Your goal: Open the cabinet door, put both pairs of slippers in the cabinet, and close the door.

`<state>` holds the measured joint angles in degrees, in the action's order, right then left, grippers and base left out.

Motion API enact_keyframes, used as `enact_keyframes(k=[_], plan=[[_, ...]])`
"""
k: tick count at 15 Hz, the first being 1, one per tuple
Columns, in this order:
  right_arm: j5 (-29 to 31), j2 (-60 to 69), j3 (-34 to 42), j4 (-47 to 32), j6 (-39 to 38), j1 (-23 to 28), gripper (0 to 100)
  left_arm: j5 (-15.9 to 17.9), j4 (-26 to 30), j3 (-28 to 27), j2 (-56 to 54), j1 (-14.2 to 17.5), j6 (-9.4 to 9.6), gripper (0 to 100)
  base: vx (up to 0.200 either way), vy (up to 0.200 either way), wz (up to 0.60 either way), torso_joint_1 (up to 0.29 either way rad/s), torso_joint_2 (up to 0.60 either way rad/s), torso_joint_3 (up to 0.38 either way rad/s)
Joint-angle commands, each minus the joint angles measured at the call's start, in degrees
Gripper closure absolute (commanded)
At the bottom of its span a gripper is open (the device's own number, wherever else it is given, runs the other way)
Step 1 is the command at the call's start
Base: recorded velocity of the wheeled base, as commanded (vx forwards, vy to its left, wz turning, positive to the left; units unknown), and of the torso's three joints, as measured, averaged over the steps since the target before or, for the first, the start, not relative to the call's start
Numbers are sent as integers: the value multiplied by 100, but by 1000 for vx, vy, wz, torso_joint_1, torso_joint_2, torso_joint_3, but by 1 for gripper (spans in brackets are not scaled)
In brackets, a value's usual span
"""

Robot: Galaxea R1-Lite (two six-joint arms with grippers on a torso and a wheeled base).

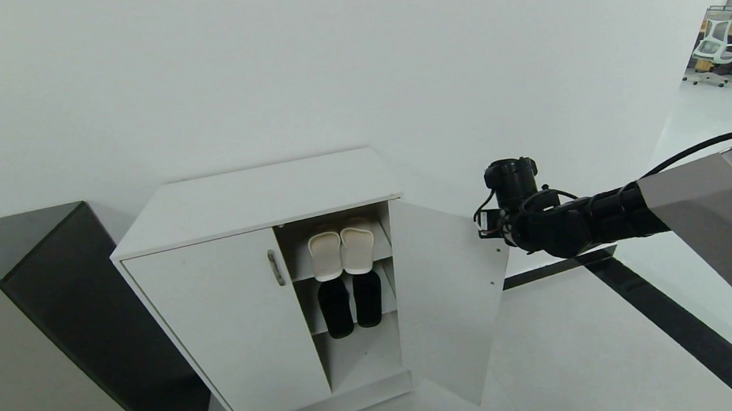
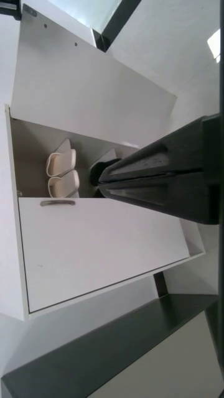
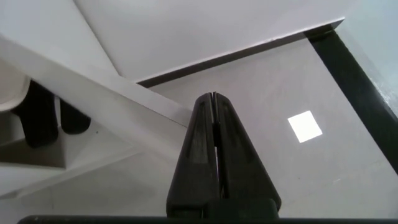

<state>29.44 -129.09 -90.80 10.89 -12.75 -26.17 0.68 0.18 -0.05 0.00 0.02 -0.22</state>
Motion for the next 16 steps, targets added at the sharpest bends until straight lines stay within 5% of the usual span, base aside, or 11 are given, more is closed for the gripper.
enact_keyframes(k=[1, 6, 11, 16], plan=[[-17, 455, 475, -8, -8, -265, 100, 2, -1, 5, 0, 6, -4, 100, 0, 0, 0, 0, 0, 0], [-597, 1500, 1626, 1, -105, -1171, 100, 2, -1, 5, 9, 6, -4, 100, 0, 0, 0, 0, 0, 0], [-1362, 1922, 2224, 159, 80, -1180, 100, 2, -1, -4, 0, 6, -4, 100, 0, 0, 0, 0, 0, 0], [-1388, 1949, 2356, 221, 220, -1197, 100, 2, -1, 5, 9, 6, -4, 100, 0, 0, 0, 0, 0, 0]])
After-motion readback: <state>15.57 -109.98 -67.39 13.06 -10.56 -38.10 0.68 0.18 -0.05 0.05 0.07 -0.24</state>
